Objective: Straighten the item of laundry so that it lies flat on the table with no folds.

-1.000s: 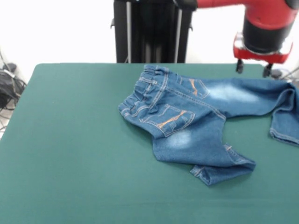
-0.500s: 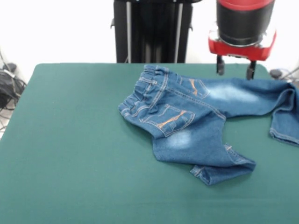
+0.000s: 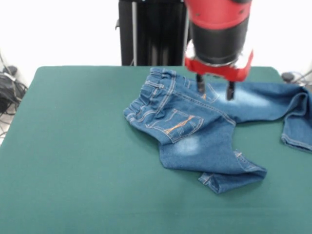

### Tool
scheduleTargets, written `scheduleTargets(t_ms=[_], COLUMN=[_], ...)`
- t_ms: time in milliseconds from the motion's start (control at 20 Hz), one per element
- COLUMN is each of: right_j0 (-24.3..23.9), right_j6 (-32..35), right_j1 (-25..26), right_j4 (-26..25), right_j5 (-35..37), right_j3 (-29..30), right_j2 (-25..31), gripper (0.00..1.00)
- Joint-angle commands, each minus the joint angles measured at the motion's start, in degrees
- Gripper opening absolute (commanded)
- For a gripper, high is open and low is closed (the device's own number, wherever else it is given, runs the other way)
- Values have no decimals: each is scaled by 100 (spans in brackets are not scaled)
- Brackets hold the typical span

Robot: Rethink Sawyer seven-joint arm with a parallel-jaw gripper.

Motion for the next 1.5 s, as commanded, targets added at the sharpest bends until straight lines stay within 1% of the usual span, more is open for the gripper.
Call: scheduleTargets(t_ms=[50, 400, 550, 650, 750, 800, 900, 1050, 1200, 1350, 1400, 1500], right_j0=[-214, -512, -562, -580, -458, -411, -269, -197, -245, -309, -299, -264], right_j6=[-1311, -1042, -934, -817, -522, -371, -148, -237, -478, -501, -477, -451], right_j1=[474, 327, 493, 831, 1049, 1115, 1112, 1198, 1263, 1279, 1360, 1710], right_j4=[-881, -1314, -1574, -1765, -1887, -1868, -1763, -1591, -1612, -1762, -1830, -1986], right_j5=[-875, -1798, -2287, -2666, -2994, -3101, -3029, -2559, -2355, -2586, -2729, -3047], right_j3=[754, 1647, 1750, 1642, 1509, 1468, 1346, 946, 758, 867, 834, 622], right_j2=[477, 655, 649, 623, 541, 533, 550, 655, 690, 596, 549, 460], gripper=[100, 100, 100, 100, 100, 100, 100, 100, 100, 100, 100, 100])
